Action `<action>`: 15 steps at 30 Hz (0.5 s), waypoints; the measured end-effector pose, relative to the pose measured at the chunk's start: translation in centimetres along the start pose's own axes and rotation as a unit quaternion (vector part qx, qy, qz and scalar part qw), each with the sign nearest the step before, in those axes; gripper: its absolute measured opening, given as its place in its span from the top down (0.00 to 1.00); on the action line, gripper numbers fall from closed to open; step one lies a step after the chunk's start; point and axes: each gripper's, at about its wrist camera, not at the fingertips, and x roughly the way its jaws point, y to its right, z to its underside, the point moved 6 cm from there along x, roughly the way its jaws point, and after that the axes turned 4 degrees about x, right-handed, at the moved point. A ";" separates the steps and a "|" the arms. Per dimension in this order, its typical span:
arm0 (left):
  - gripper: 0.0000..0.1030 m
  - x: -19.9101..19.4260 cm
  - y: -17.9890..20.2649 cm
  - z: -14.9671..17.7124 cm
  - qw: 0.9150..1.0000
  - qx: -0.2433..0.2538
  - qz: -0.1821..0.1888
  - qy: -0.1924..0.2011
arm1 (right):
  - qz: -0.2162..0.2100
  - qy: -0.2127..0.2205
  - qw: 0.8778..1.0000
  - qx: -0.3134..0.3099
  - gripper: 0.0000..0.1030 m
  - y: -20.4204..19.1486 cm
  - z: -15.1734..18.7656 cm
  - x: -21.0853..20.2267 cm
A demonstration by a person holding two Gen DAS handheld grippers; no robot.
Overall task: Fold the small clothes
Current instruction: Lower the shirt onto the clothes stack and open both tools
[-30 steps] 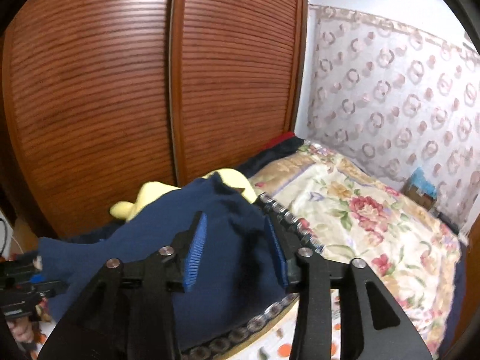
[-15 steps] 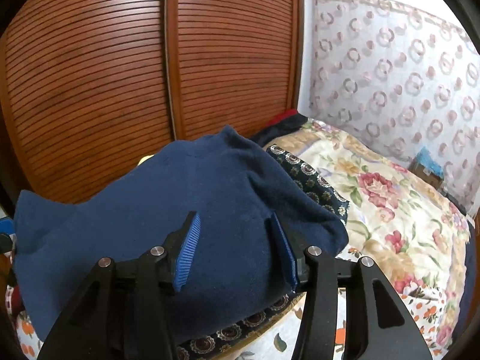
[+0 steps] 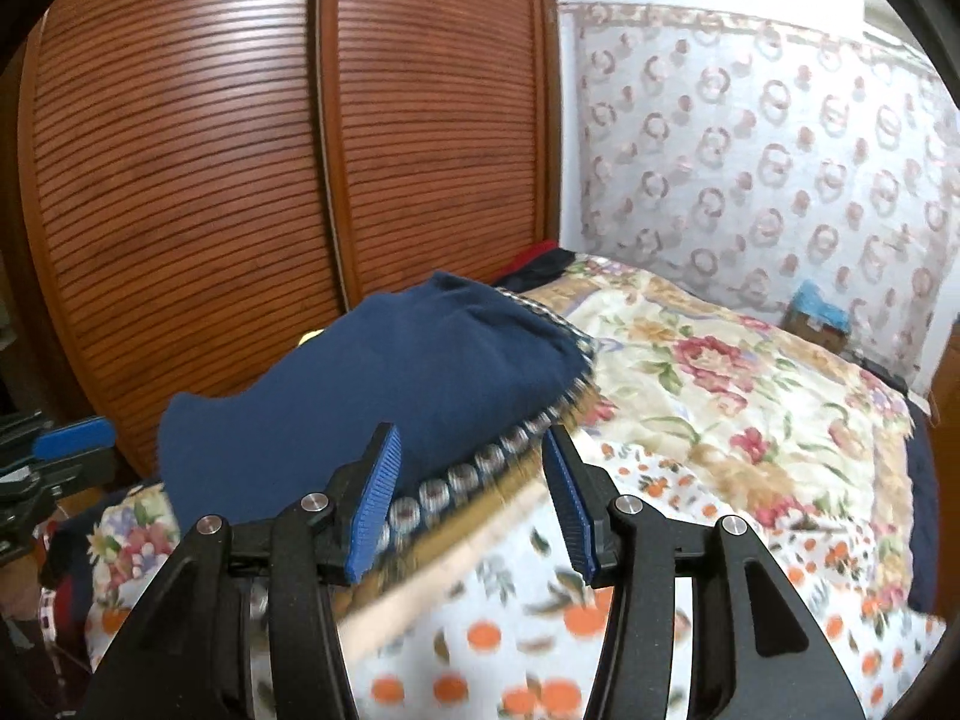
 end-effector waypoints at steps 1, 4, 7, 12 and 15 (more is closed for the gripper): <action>0.79 -0.1 0.8 -0.1 1.000 0.005 0.005 0.001 | 0.004 0.002 1.000 0.003 0.51 0.2 0.4 -0.9; 0.79 -0.2 2.9 0.0 1.000 0.020 0.014 -0.002 | 0.021 0.007 1.000 0.013 0.48 0.8 2.1 -4.0; 0.79 -0.2 5.0 0.3 0.999 0.029 0.026 -0.005 | 0.041 0.006 0.999 0.023 0.44 1.5 4.1 -7.2; 0.79 -0.4 8.4 1.0 0.998 0.043 0.047 -0.011 | 0.071 0.014 0.996 0.049 0.32 2.7 7.2 -12.0; 0.79 -0.6 9.8 1.2 0.997 0.045 0.056 -0.012 | 0.097 0.013 0.993 0.064 0.29 3.6 9.0 -14.5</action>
